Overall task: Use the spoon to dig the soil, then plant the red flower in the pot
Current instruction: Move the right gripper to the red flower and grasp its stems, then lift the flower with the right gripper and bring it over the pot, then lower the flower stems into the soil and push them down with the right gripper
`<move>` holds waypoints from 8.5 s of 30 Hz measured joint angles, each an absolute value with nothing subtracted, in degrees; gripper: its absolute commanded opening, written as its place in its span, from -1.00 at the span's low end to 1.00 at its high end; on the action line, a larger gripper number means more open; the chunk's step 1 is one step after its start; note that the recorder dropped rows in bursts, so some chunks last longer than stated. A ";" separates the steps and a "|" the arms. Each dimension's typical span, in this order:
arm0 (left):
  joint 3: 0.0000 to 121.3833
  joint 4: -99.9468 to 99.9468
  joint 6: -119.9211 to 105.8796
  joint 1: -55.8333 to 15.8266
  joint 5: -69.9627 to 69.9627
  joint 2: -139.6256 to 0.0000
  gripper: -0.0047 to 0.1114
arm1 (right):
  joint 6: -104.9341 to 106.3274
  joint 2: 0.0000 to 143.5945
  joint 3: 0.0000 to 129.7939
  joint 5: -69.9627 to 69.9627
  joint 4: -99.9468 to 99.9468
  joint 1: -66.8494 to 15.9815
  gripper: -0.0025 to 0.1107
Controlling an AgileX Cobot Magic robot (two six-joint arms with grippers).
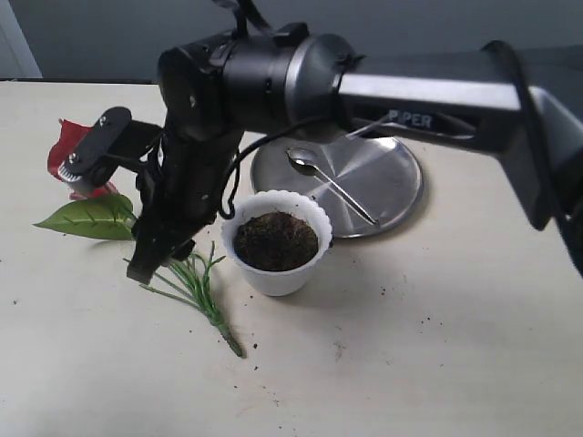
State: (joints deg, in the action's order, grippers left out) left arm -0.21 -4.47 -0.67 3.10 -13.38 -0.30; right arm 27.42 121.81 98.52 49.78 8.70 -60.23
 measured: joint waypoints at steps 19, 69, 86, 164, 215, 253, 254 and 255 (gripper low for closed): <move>-0.21 -4.47 -0.67 3.10 -13.38 -0.30 -0.91 | 23.00 126.69 98.52 40.69 3.63 -60.66 0.17; -0.21 -4.47 -0.67 3.10 -13.38 -0.30 -0.91 | 19.08 137.85 109.22 49.49 2.55 -60.71 -0.96; -0.21 -4.47 -0.67 3.10 -13.38 -0.30 -0.91 | 19.21 121.78 109.22 27.95 12.91 -60.80 -0.96; -0.21 -4.47 -0.67 3.10 -13.38 -0.30 -0.91 | -8.10 115.70 45.38 -66.29 -37.47 -36.28 -0.97; -0.21 -4.47 -0.67 3.10 -13.38 -0.30 -0.91 | -7.08 114.17 46.19 -57.22 -35.18 -38.27 -0.97; -0.21 -4.47 -0.67 3.10 -13.38 -0.30 -0.91 | -15.47 114.06 45.41 -47.84 -37.50 -39.78 -0.24; -0.21 -4.47 -0.67 3.10 -13.38 -0.30 -0.91 | -15.79 113.75 45.41 -47.16 -37.77 -39.78 -0.24; -0.21 -4.47 -0.67 3.10 -13.38 -0.30 -0.91 | -15.80 113.25 45.41 -46.62 -37.95 -39.78 -0.23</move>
State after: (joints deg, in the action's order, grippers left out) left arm -0.21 -4.47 -0.67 3.10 -13.38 -0.30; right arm -15.80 113.25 45.41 -46.62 -37.95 -39.78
